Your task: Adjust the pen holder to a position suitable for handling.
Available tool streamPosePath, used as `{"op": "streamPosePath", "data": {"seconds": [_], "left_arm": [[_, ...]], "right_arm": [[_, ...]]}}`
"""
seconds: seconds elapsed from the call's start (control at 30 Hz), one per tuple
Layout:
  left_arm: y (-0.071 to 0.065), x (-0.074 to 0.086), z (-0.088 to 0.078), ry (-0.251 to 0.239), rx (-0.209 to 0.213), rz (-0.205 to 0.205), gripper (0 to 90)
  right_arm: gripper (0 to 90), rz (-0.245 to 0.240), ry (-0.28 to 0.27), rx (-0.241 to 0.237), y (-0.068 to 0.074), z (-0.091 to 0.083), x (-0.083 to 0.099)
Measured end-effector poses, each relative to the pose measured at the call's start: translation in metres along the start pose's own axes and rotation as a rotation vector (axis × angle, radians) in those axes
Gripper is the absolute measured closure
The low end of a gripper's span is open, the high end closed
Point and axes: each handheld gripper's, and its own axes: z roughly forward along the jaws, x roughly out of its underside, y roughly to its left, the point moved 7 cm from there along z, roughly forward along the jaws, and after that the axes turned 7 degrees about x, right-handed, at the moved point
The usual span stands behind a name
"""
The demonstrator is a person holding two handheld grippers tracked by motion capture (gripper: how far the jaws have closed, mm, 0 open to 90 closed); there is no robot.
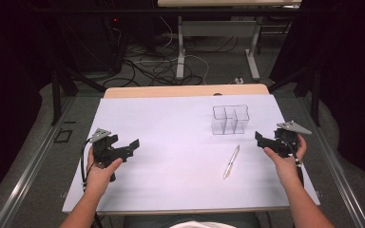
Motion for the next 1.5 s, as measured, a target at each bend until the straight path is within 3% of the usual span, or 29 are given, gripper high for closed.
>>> {"op": "streamPosePath", "data": {"seconds": [0.17,0.27,0.4,0.5,0.53,0.57,0.6,0.63,0.73,0.83,0.93,1.17,1.23,1.27,1.3,1.5], "left_arm": [[-0.003,-0.001,0.006,-0.006,0.004,0.002,2.8],[-0.004,0.0,0.007,0.007,-0.003,0.034,2.8],[-0.006,0.001,0.006,0.005,-0.003,0.027,2.8],[-0.007,0.0,0.006,-0.005,-0.001,0.024,2.9],[-0.007,0.0,0.006,-0.006,-0.003,0.025,2.9],[-0.007,0.0,0.006,-0.005,-0.003,0.026,2.9],[-0.007,0.0,0.006,-0.002,-0.003,0.026,2.9],[-0.007,0.0,0.006,-0.002,-0.004,0.027,3.0],[-0.006,0.001,0.007,0.0,-0.006,0.029,3.0],[-0.006,0.002,0.007,0.005,-0.007,0.029,3.4],[-0.006,0.002,0.007,0.006,-0.008,0.028,3.7],[-0.005,0.002,0.007,0.01,-0.012,0.023,4.5],[-0.005,0.002,0.007,0.01,-0.012,0.022,4.5],[-0.005,0.002,0.007,0.008,-0.012,0.023,4.5],[-0.005,0.002,0.007,0.004,-0.013,0.024,4.5],[-0.005,0.002,0.008,0.008,-0.011,0.024,4.5]], "right_arm": [[14.8,0.021,0.018,-0.003,0.001,0.004,0.002],[14.8,0.03,0.007,0.015,-0.001,0.005,0.0],[16.9,0.046,0.001,0.011,-0.003,0.006,-0.005],[36.6,0.049,0.007,-0.016,-0.004,0.006,-0.013],[36.6,0.049,0.007,-0.016,-0.004,0.006,-0.013],[43.5,0.061,-0.007,-0.014,-0.007,0.008,-0.018],[43.5,0.061,-0.007,-0.014,-0.007,0.008,-0.018],[47.7,0.075,0.036,-0.039,-0.009,0.008,-0.021],[49.7,0.081,0.049,-0.033,-0.012,0.011,-0.026],[52.4,0.064,0.066,-0.031,-0.013,0.018,-0.032],[49.4,0.033,0.099,-0.025,-0.011,0.03,-0.039],[50.0,-0.01,0.118,0.005,-0.002,0.042,-0.057],[58.3,-0.02,0.115,0.024,-0.002,0.045,-0.062],[58.3,-0.02,0.115,0.024,-0.002,0.045,-0.062],[64.2,-0.017,0.117,0.004,0.0,0.048,-0.066],[74.0,-0.048,0.163,0.013,0.007,0.06,-0.072]]}}
